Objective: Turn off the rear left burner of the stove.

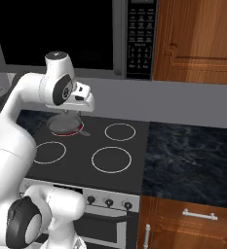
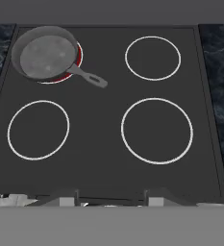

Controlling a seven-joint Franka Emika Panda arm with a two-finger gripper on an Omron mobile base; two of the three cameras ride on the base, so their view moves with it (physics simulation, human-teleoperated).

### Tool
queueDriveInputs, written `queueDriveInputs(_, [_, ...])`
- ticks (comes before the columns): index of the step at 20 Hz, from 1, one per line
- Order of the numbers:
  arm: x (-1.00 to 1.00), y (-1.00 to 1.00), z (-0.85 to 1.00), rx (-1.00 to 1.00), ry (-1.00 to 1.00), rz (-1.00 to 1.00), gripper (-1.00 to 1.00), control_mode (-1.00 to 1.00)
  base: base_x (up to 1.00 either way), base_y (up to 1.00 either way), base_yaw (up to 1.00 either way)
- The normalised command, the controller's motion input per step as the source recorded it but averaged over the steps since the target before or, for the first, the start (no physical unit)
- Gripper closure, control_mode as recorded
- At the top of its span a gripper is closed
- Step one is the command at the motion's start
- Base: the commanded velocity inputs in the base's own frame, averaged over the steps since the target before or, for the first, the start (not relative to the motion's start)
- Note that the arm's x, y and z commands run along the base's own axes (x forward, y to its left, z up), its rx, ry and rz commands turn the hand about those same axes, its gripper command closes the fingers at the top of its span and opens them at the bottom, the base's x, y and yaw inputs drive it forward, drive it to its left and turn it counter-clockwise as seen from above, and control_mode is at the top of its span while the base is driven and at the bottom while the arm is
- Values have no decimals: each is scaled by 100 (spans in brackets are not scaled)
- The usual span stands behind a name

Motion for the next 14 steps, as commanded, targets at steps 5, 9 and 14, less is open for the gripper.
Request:
queueDriveInputs(5, [-22, 0, -3, -4, 0, 1, -100, -100, 0, 0, 0])
queueDriveInputs(9, [-61, 7, -26, -17, 0, 10, -100, -100, 0, 0, 0])
queueDriveInputs(14, [-57, 11, -30, -17, 0, 11, -100, -100, 0, 0, 0])
